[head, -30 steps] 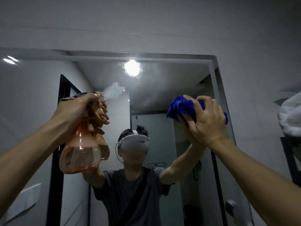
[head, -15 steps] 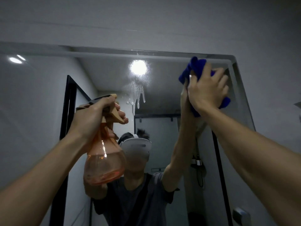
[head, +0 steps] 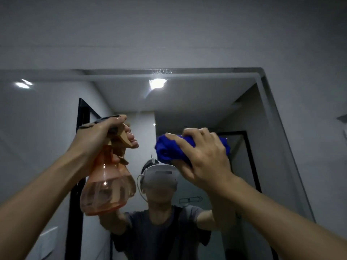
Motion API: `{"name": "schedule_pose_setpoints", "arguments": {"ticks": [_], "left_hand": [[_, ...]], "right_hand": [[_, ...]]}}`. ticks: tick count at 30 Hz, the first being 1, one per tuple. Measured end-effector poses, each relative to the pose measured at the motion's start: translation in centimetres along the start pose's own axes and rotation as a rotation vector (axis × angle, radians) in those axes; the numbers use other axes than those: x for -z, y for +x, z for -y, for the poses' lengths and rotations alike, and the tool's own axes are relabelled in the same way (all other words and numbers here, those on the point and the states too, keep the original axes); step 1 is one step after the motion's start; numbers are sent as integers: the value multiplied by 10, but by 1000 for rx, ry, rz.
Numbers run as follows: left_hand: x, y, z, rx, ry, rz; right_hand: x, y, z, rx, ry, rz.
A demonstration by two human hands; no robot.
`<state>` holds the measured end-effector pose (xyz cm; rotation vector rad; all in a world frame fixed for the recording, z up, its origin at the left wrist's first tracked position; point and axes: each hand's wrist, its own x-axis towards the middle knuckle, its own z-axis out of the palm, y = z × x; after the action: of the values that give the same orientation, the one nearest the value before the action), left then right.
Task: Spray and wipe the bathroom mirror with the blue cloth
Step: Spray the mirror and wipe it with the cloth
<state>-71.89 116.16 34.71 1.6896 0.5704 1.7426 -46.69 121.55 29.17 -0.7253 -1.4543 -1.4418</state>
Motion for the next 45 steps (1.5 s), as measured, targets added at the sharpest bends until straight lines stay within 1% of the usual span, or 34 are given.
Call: {"name": "schedule_pose_setpoints", "arguments": {"ticks": [1,3,7,10,12,13,15,17,19,21,23,25,28,30,32,33,35,38,41,45], "left_hand": [[2,-1,-1,1,-8,-5],[4,-1,-2,-2,-24,-20],[4,2,3,-13,-63,-47],[6,5,8,-20,-31,-43],[9,10,8,-1,-38,-37],[8,15,7,24,-40,-30],[7,26,5,80,21,-37],[9,34,5,85,79,-37],[13,31,9,41,35,6],[15,26,9,42,5,39],[12,33,5,93,94,-5],[11,29,1,126,117,-14],[9,20,5,107,12,-25],[10,6,9,39,-83,-14],[9,1,10,20,-94,-17],[7,2,8,18,-86,-20],[6,3,7,17,-71,-24],[10,7,10,19,-52,-6],[12,8,10,0,11,-21],[12,9,9,0,0,-8]], "right_hand": [[2,-1,-11,-21,-6,-5],[4,10,-36,-128,-55,-6],[6,56,-86,-462,-157,-86],[-4,94,-93,-674,-205,-137],[-8,124,-87,-765,-179,-164],[-10,139,-82,-774,-151,-167],[-15,162,-69,-713,-113,-148],[-22,172,-51,-579,-90,-139],[-27,169,-31,-425,-79,-153],[-28,154,-13,-288,-56,-135],[-24,128,1,-176,-17,-105],[-18,93,10,-76,17,-91],[-8,38,8,15,32,-41],[-2,10,-1,66,43,-12],[3,-2,-14,93,45,4],[4,-2,-20,80,41,6],[5,11,-32,-14,17,-9],[2,50,-52,-255,-56,-60],[-5,96,-67,-480,-113,-103],[-15,149,-61,-666,-133,-121]]}}
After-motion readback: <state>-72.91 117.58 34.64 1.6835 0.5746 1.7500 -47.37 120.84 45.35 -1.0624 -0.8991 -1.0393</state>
